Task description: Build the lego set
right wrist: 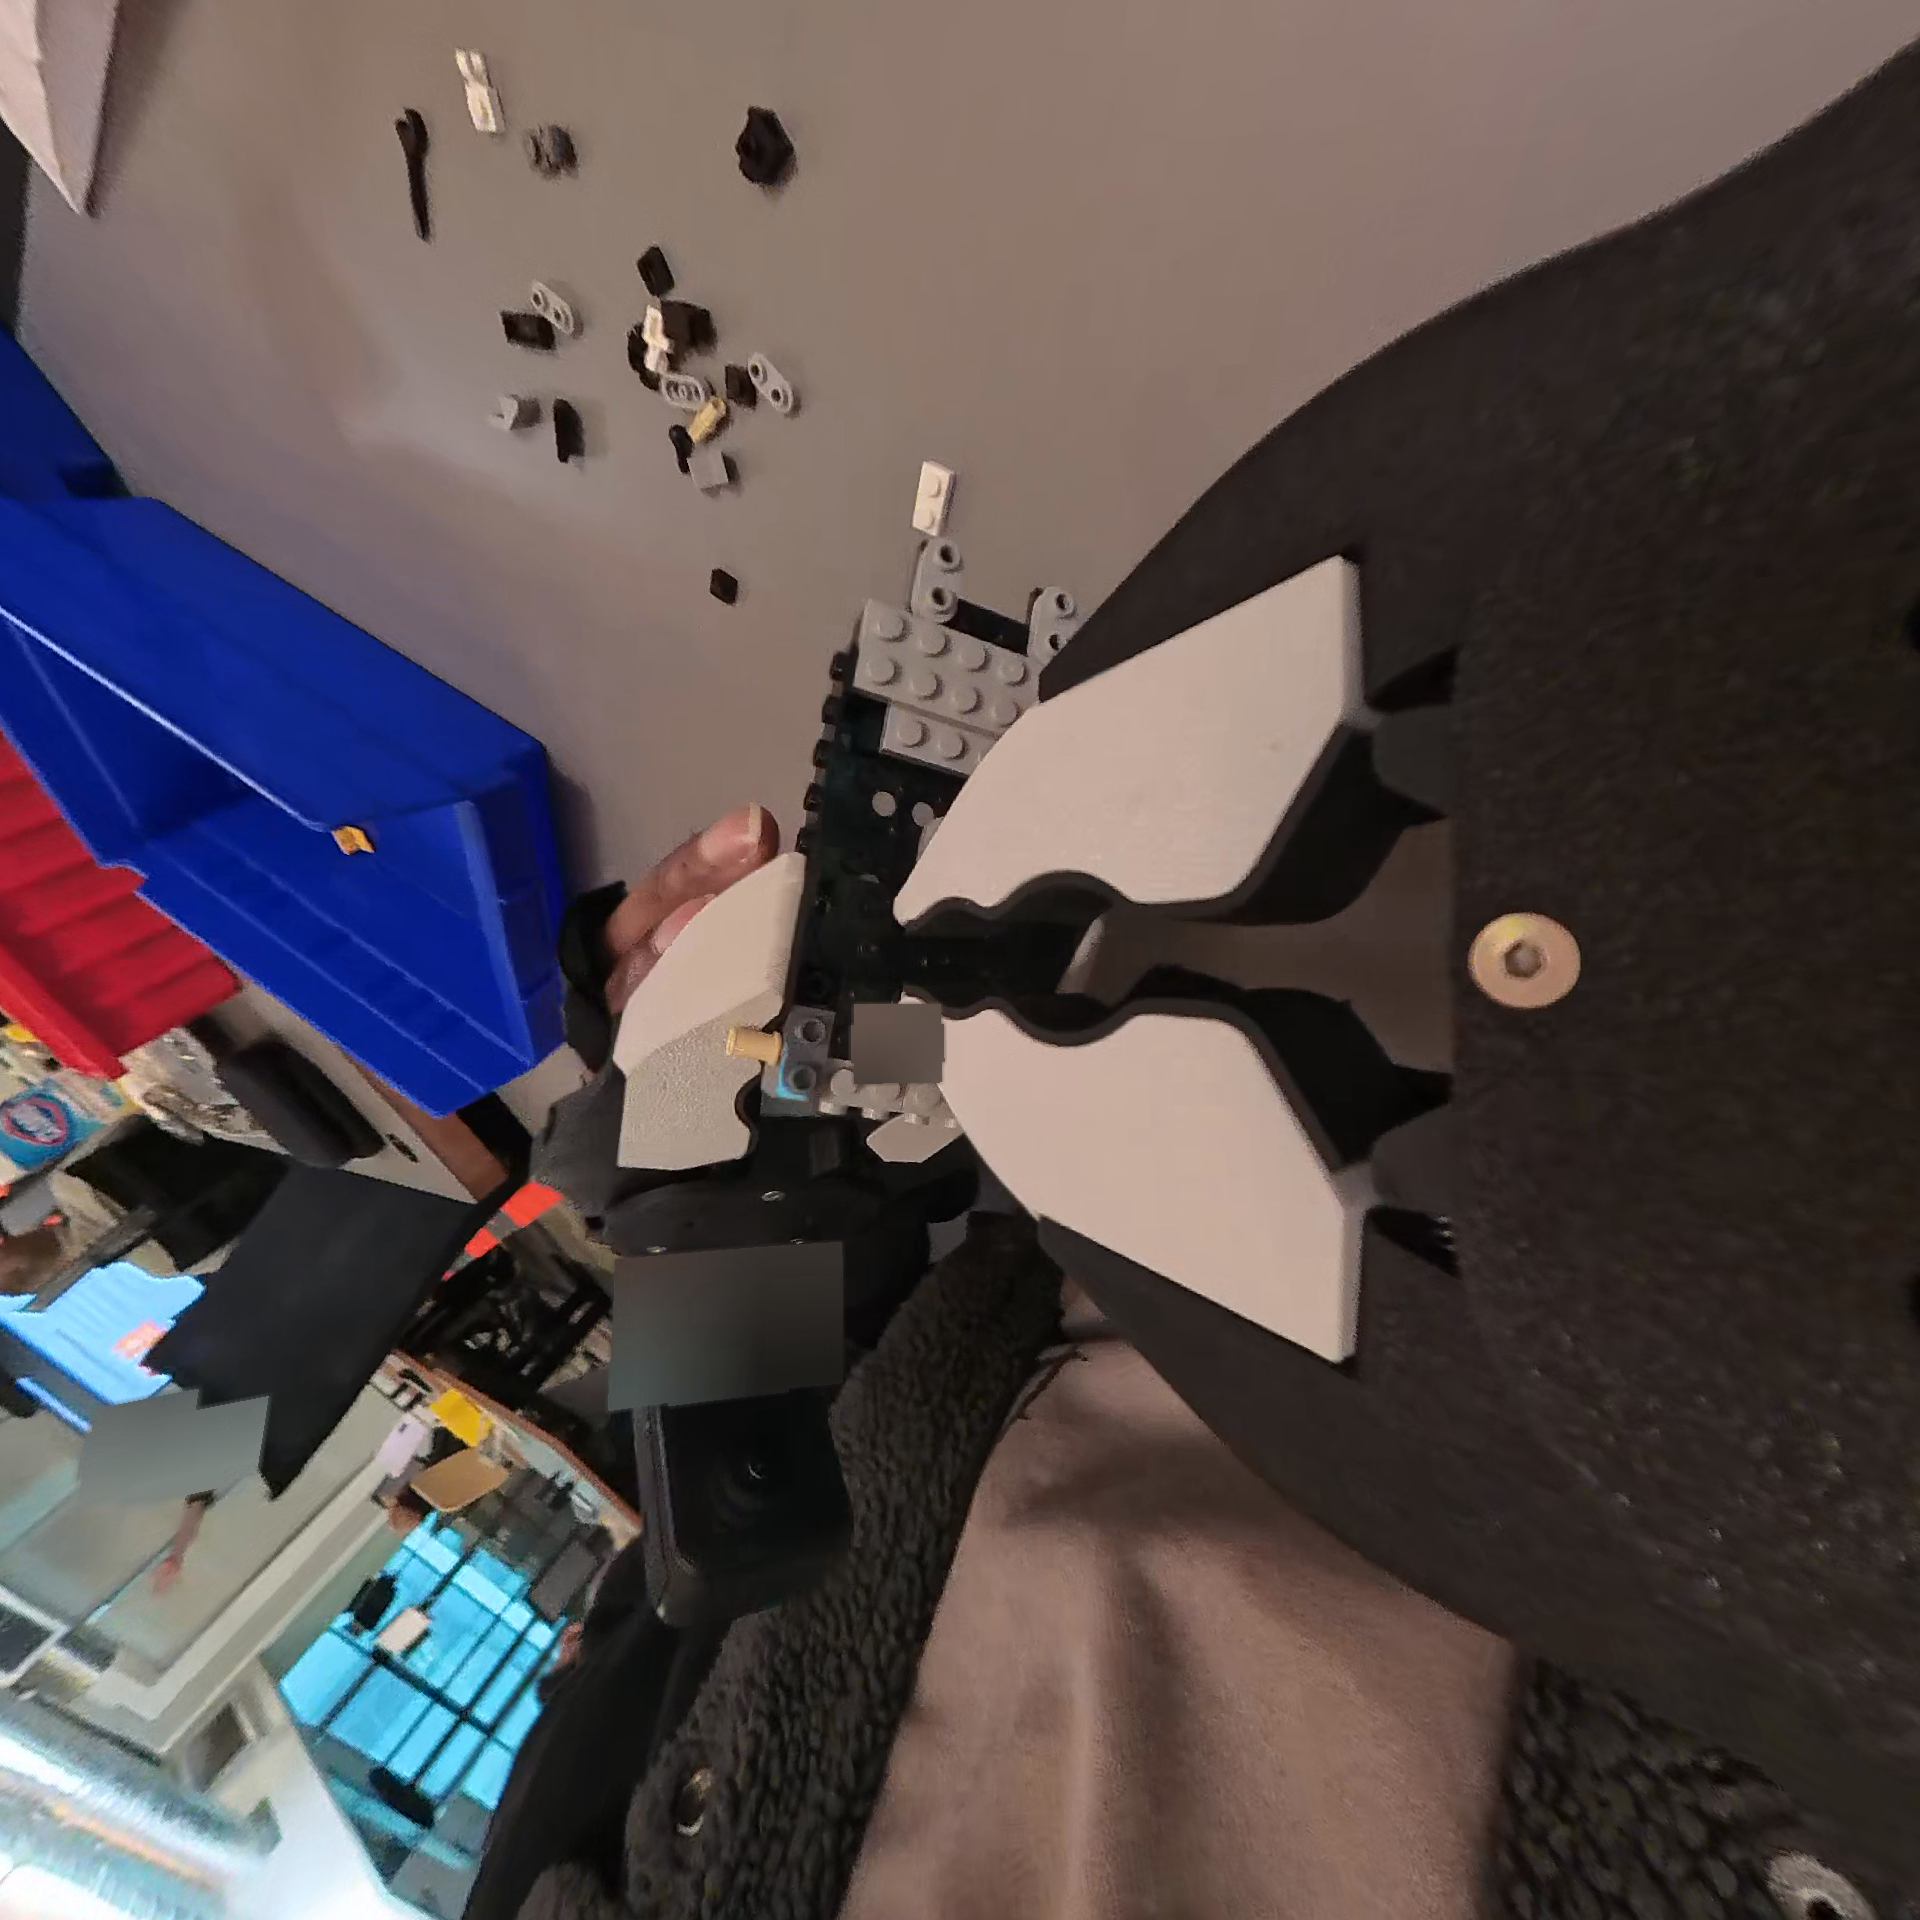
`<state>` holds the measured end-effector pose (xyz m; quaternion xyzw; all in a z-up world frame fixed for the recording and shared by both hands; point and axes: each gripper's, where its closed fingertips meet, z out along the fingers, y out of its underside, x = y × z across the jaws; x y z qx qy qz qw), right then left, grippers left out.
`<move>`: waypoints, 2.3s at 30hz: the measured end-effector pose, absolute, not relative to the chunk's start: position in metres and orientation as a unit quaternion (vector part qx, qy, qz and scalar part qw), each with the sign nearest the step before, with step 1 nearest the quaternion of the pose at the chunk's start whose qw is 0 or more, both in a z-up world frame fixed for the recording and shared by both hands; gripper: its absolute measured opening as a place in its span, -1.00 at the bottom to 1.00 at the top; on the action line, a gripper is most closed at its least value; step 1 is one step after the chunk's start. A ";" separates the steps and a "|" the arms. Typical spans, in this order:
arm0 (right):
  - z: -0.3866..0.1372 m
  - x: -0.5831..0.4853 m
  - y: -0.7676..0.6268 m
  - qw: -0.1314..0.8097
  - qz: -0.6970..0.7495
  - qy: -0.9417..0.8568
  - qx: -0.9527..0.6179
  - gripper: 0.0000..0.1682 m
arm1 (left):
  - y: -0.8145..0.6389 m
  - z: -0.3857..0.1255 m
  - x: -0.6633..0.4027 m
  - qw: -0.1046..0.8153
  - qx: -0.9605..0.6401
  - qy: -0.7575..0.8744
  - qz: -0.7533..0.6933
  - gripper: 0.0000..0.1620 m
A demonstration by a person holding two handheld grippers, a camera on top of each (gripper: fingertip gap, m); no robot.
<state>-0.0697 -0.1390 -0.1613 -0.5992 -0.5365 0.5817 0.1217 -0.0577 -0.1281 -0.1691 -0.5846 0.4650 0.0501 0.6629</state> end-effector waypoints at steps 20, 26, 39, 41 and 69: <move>-0.159 -0.052 -0.118 0.246 0.608 -0.480 -0.583 -1.00 | -0.124 -0.169 -0.058 0.651 -0.630 0.423 0.001 -0.29; -0.159 -0.062 -0.134 0.204 0.613 -0.498 -0.578 -0.82 | -0.129 -0.169 -0.051 0.654 -0.612 0.443 0.009 -0.29; -0.153 -0.069 -0.133 0.180 0.622 -0.491 -0.582 -0.82 | -0.130 -0.170 -0.051 0.650 -0.620 0.439 0.002 -0.29; -0.153 -0.069 -0.131 0.179 0.620 -0.487 -0.589 -0.82 | -0.129 -0.170 -0.052 0.646 -0.627 0.435 -0.002 -0.29; -0.162 -0.069 -0.122 0.378 0.456 -0.540 -0.598 -0.61 | -0.103 -0.209 -0.070 0.494 -0.820 0.245 -0.153 -0.29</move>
